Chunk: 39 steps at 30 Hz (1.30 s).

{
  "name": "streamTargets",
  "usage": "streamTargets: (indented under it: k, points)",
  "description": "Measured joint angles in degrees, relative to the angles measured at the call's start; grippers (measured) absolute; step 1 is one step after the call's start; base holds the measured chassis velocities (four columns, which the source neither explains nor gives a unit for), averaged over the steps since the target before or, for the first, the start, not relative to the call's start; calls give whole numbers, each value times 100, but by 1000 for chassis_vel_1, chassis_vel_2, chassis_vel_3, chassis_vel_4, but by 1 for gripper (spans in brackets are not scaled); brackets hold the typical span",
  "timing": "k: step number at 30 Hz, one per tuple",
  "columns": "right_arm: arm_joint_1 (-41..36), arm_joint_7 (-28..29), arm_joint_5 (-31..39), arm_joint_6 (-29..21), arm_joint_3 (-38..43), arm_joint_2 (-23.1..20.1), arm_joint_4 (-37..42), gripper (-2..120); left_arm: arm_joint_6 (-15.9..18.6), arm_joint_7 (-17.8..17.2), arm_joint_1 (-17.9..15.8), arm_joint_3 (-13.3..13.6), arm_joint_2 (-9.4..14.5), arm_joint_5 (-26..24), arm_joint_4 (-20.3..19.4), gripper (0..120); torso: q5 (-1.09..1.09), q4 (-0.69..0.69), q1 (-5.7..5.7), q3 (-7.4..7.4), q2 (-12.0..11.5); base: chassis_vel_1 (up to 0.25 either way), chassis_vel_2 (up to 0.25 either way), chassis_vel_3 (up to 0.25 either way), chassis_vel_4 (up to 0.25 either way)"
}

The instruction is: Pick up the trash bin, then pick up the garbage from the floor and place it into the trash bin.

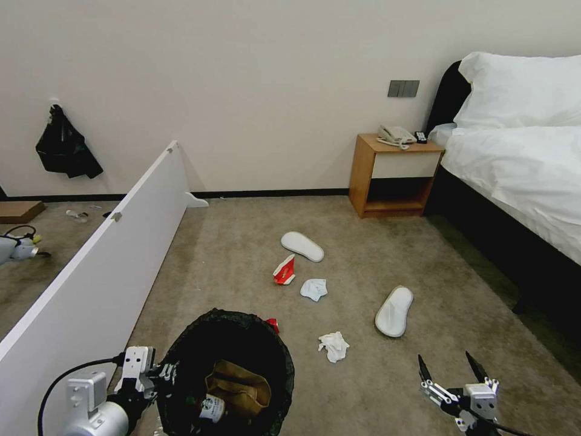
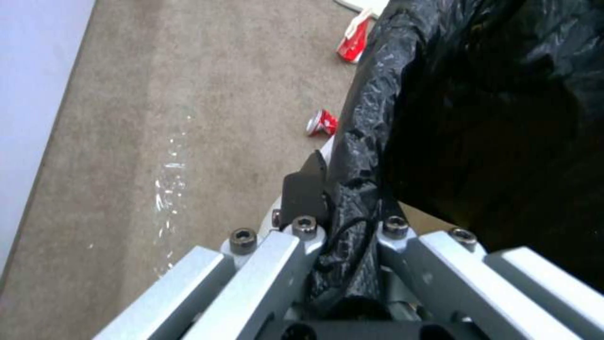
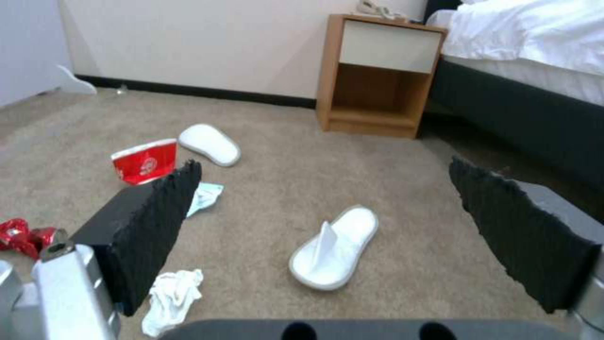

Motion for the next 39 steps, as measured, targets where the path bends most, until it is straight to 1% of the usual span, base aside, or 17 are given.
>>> streamTargets:
  k: [11,24,39]
  points:
    - [9,-61,51,0,-13,-49,-41,100,0,3,-37,19,1,-2,30,3,0,0,0,1,-1,-72,81,72,-75]
    - [17,-86,146,1,-22,-76,-49,100,0,2,-52,33,-12,-4,46,3,1,-1,0,1,-1,-54,37,52,-52]
    - [7,-134,220,7,-40,-115,13,100,8,-10,-7,28,5,-5,-34,3,0,-1,0,0,-1,-56,58,55,-60]
